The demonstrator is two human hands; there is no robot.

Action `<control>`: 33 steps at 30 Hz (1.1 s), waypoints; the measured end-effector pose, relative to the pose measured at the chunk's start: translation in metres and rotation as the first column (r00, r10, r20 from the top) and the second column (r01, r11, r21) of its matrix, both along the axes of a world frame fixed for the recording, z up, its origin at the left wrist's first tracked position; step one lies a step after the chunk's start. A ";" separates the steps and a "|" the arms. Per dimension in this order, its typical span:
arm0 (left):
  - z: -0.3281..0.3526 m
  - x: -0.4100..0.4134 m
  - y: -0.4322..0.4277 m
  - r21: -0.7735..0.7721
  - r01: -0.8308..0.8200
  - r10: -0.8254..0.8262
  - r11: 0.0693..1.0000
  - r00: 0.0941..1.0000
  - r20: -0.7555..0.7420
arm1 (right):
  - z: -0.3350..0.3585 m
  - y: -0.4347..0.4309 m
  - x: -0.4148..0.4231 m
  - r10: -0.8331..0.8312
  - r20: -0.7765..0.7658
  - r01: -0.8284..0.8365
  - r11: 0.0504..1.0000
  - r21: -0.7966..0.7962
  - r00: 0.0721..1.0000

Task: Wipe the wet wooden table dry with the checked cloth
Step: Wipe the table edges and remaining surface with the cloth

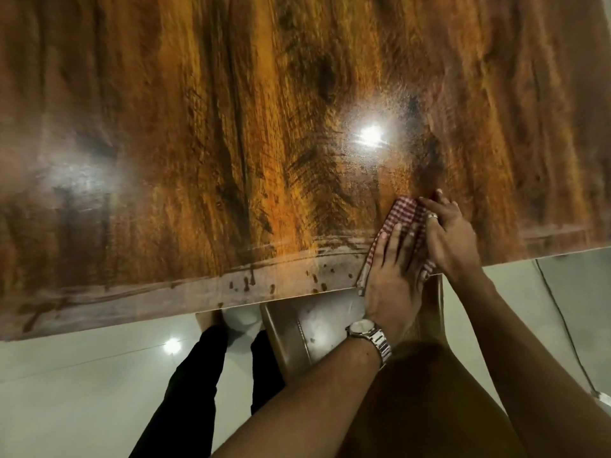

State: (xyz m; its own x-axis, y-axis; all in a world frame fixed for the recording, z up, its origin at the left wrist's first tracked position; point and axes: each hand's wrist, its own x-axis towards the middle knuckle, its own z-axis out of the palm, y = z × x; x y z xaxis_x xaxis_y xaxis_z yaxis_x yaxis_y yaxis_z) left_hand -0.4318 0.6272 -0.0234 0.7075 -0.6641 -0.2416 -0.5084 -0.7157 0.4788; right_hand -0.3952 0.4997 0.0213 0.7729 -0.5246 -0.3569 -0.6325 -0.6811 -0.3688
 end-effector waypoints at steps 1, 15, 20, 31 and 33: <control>-0.003 0.002 0.012 -0.029 -0.001 0.001 1.000 1.000 0.016 | -0.001 0.010 0.001 0.014 -0.013 -0.013 1.000 0.003 1.000; -0.024 0.052 0.336 0.177 -0.500 0.464 0.847 0.861 0.209 | -0.008 0.133 0.019 0.120 -0.056 -0.121 0.993 -0.012 0.991; -0.022 0.068 0.450 0.201 -0.640 0.589 0.741 0.764 0.263 | -0.009 0.166 0.031 0.172 -0.032 -0.172 0.985 -0.003 0.985; -0.016 0.120 0.483 0.202 -0.764 0.730 0.612 0.645 0.228 | -0.021 0.243 0.061 0.431 0.064 -0.434 0.901 0.028 0.900; -0.014 0.145 0.470 0.203 -0.778 0.737 0.595 0.629 0.247 | -0.022 0.238 0.058 0.433 0.078 -0.436 0.900 0.021 0.898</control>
